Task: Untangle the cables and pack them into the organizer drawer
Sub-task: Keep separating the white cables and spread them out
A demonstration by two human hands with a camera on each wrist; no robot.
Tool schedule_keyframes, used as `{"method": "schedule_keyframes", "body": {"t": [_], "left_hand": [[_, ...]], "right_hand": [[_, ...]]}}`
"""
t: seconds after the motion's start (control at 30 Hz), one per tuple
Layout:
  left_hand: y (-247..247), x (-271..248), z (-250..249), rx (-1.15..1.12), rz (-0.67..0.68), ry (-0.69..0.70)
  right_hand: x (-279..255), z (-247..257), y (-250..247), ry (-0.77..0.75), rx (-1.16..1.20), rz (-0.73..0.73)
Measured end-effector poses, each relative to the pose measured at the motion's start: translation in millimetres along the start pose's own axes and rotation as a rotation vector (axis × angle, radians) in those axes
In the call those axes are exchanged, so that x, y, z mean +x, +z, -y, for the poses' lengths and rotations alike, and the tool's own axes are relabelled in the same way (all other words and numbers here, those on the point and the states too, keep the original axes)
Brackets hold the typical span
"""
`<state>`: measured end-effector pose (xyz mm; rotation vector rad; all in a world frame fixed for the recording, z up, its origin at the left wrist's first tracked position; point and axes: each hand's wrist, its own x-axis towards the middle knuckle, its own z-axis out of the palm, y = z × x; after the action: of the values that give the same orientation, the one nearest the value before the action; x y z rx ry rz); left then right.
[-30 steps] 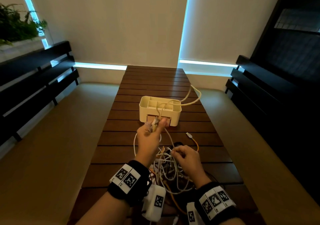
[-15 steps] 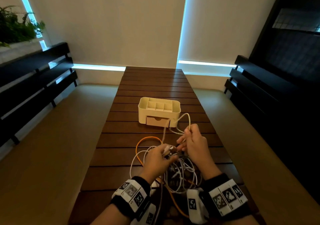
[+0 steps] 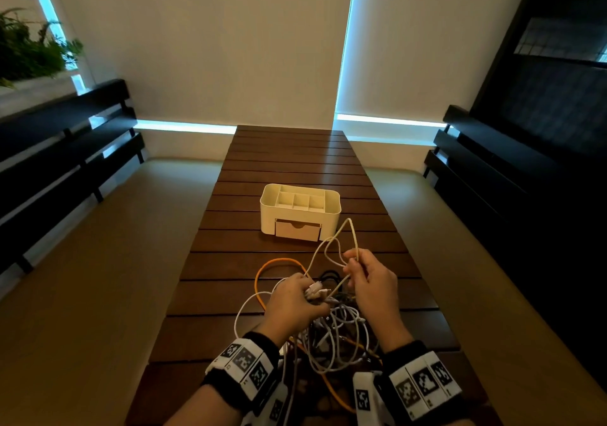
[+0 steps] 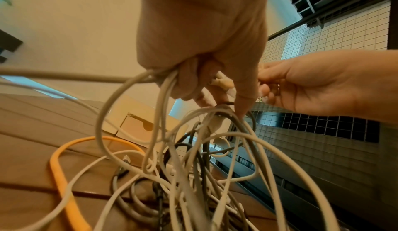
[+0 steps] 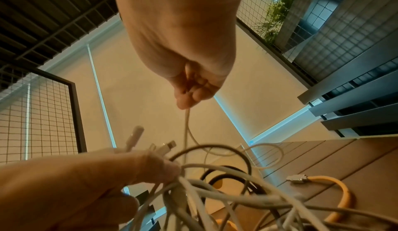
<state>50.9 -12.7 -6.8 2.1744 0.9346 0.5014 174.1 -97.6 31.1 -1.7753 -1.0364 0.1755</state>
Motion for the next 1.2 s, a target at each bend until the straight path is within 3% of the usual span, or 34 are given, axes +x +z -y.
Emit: {"method": "schedule_keyframes", "body": {"t": [0.07, 0.13, 0.37, 0.57, 0.67, 0.77, 0.83, 0.9, 0.97, 1.1, 1.2], "left_hand": [[0.0, -2.8, 7.6, 0.060, 0.028, -0.006], [-0.4, -7.8, 19.6, 0.057, 0.065, -0.074], [-20.5, -9.1, 21.7, -0.234, 0.056, -0.271], [-47.4, -1.7, 9.4, -0.612, -0.407, -0.471], [-58.5, -5.6, 6.2, -0.711, -0.632, -0.423], [-74.8, -4.5, 3.6, -0.762, -0.809, -0.348], [-90.4, -2.2, 5.7, -0.758, -0.919, -0.297], [-105.8, -1.4, 10.5, -0.671, -0.988, -0.251], [-118.9, -2.3, 14.2, -0.522, -1.026, -0.251], [-131.6, -4.8, 19.0, -0.353, -1.097, -0.218], [-129.1, -6.9, 17.3, -0.245, -1.108, -0.208]], "right_hand": [[4.5, -1.1, -4.7, 0.051, 0.029, -0.139], [12.7, 0.6, -14.0, 0.098, 0.096, -0.185], [13.3, 16.6, -10.0, 0.102, 0.235, 0.033], [0.3, 16.2, 21.1, 0.066, 0.280, 0.162], [-1.4, 14.2, 31.8, -0.014, 0.152, 0.219], [-3.7, 15.8, 41.9, -0.003, 0.071, 0.512], [-4.6, 12.8, 45.0, 0.049, -0.211, 0.614], [-3.8, 9.5, 40.3, 0.181, -0.452, 0.488], [-4.6, 4.6, 33.8, 0.243, -0.481, 0.418], [-14.9, 0.5, 32.6, 0.152, -0.321, 0.699], [-23.4, -5.4, 35.3, 0.082, -0.460, 0.864]]}}
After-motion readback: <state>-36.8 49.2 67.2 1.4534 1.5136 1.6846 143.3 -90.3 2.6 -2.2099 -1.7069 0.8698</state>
